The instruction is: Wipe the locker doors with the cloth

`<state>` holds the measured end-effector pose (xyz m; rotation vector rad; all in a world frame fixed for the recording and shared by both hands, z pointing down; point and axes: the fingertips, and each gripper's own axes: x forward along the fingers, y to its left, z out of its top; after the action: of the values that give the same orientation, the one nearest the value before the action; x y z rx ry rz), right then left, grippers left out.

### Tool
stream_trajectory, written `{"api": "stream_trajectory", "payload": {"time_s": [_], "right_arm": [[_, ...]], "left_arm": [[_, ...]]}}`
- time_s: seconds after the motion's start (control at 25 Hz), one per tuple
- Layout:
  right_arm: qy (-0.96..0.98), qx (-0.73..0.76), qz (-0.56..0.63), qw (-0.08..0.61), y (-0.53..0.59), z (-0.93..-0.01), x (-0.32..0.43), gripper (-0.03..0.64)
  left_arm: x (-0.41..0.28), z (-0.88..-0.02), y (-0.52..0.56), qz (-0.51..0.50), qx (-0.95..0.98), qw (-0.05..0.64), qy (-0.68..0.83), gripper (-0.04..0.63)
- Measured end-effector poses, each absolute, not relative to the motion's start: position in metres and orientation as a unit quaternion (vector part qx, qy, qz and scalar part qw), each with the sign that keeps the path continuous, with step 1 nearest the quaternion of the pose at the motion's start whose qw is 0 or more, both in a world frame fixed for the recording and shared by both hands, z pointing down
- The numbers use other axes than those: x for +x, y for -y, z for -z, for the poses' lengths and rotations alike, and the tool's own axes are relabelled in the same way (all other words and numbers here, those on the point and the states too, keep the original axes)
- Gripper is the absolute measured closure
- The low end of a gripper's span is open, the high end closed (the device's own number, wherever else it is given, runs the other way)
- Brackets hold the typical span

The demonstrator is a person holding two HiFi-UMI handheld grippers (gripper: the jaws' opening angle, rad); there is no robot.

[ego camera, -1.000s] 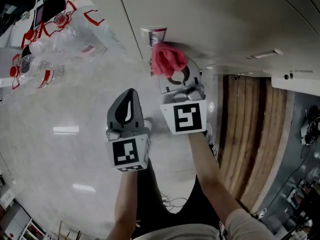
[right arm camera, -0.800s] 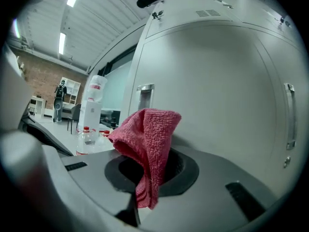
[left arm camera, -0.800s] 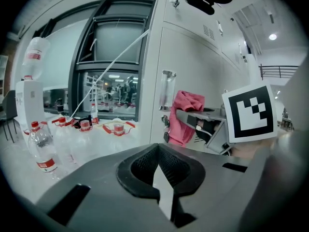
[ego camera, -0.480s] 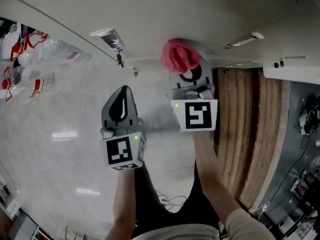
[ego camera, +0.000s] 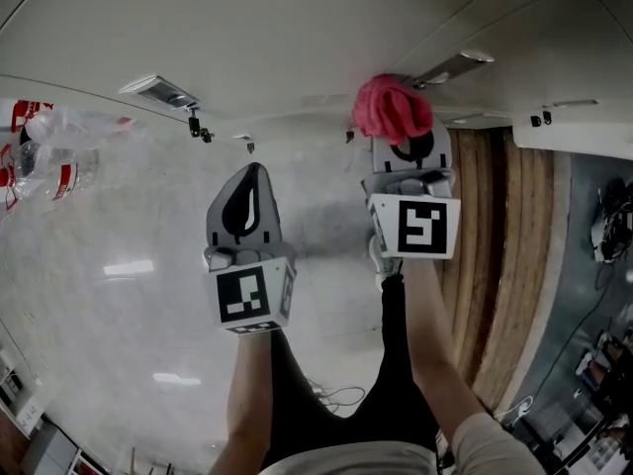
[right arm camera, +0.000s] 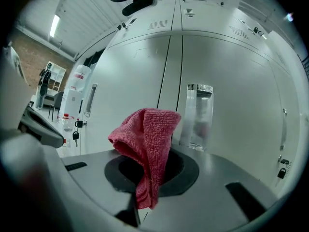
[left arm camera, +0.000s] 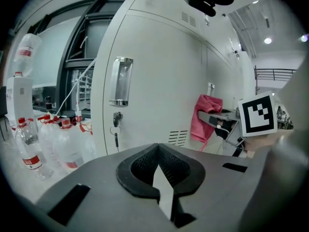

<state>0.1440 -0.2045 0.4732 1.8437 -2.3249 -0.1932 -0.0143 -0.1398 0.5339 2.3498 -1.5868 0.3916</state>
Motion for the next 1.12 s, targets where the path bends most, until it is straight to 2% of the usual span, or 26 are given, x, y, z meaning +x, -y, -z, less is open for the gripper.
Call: {"api": "stream_trajectory", "payload": {"time_s": [0.28, 0.64, 0.76, 0.92, 1.12], "right_arm": [[0.788, 0.608, 0.059, 0.076, 0.196, -0.468, 0.122, 0.586], [0.873, 0.487, -0.001, 0.024, 0.167, -0.483, -0.052, 0.586], [0.883, 0.466, -0.006, 0.051, 0.165, -0.51, -0.098, 0.586], [0.862, 0.496, 0.016, 0.102, 0.184, -0.547, -0.123, 0.586], [0.85, 0.515, 0.036, 0.104, 0.201, -0.56, -0.144, 0.586]], "left_arm": [[-0.037, -0.538, 0.14, -0.14, 0.791, 0.152, 0.576, 0.578], [-0.127, -0.544, 0.139, -0.132, 0.752, 0.144, 0.63, 0.578], [-0.161, -0.551, 0.137, -0.136, 0.74, 0.141, 0.644, 0.578], [-0.195, -0.564, 0.128, -0.144, 0.725, 0.144, 0.658, 0.578], [-0.228, -0.578, 0.114, -0.151, 0.713, 0.152, 0.667, 0.578]]}}
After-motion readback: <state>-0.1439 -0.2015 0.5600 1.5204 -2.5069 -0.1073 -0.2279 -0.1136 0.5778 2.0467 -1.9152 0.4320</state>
